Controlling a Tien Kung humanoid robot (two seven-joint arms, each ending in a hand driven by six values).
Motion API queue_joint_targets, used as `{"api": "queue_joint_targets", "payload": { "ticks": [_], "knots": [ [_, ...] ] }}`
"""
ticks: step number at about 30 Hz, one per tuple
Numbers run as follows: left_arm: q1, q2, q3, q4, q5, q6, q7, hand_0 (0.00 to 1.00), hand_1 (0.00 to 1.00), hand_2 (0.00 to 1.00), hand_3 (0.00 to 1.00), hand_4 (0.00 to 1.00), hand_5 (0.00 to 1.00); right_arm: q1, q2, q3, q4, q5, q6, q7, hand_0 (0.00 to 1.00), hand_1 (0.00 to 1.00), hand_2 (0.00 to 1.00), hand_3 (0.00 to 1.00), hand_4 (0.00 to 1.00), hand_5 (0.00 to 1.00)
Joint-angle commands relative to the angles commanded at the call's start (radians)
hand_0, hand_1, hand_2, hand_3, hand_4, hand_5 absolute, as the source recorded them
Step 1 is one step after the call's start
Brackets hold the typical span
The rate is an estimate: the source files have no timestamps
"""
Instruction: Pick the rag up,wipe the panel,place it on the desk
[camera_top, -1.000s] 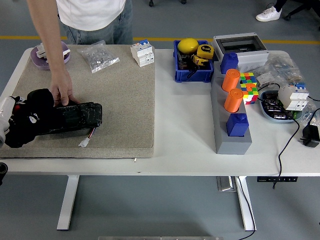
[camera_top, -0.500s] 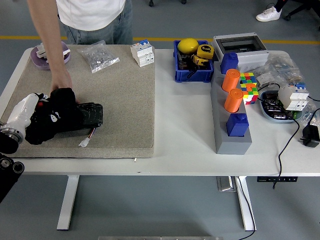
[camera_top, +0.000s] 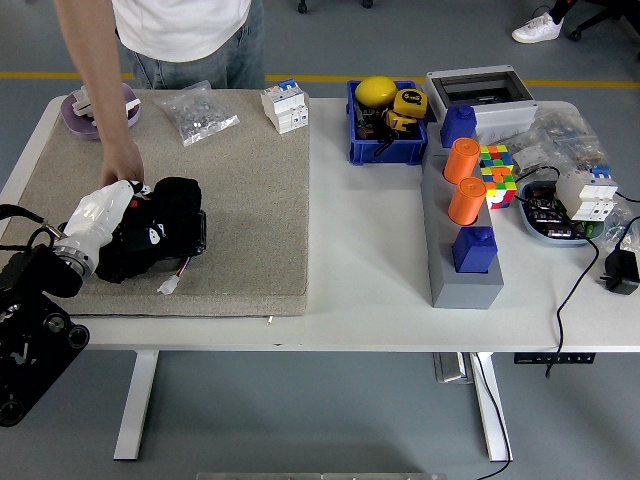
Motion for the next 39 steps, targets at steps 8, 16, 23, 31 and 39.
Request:
{"api": "queue_joint_targets", "payload": {
  "ticks": [8, 16, 23, 31, 39],
  "knots": [
    [-0.024, -0.014, 0.054, -0.012, 0.021, 0.001, 0.016, 0.276, 0.207, 0.494, 0.458, 0.060, 0.002, 0.001, 0.000, -0.001, 0.000, 0.001, 0.000, 0.001, 0.788, 0.550, 0.696, 0.716, 0.998, 0.715],
    [-0.038, -0.022, 0.070, -0.024, 0.033, 0.007, 0.025, 0.275, 0.208, 0.493, 0.458, 0.065, 0.002, 0.005, 0.001, -0.004, -0.001, 0.002, -0.001, 0.001, 0.788, 0.549, 0.695, 0.716, 0.998, 0.717],
    [-0.024, -0.021, 0.044, -0.006, 0.048, 0.013, 0.024, 0.275, 0.207, 0.491, 0.459, 0.065, 0.002, 0.005, 0.001, -0.005, -0.001, 0.004, -0.001, 0.000, 0.787, 0.548, 0.696, 0.716, 0.998, 0.720],
    [0.033, -0.002, -0.041, 0.010, 0.072, 0.013, 0.021, 0.276, 0.208, 0.490, 0.459, 0.065, 0.002, 0.002, -0.002, -0.002, 0.000, 0.003, 0.000, -0.001, 0.787, 0.550, 0.696, 0.716, 0.998, 0.722],
    [0.071, 0.022, -0.109, 0.025, 0.093, 0.015, 0.022, 0.276, 0.208, 0.489, 0.460, 0.065, 0.002, -0.001, -0.002, 0.001, 0.000, 0.001, 0.000, -0.001, 0.787, 0.549, 0.695, 0.715, 0.998, 0.723]
  ]
}}
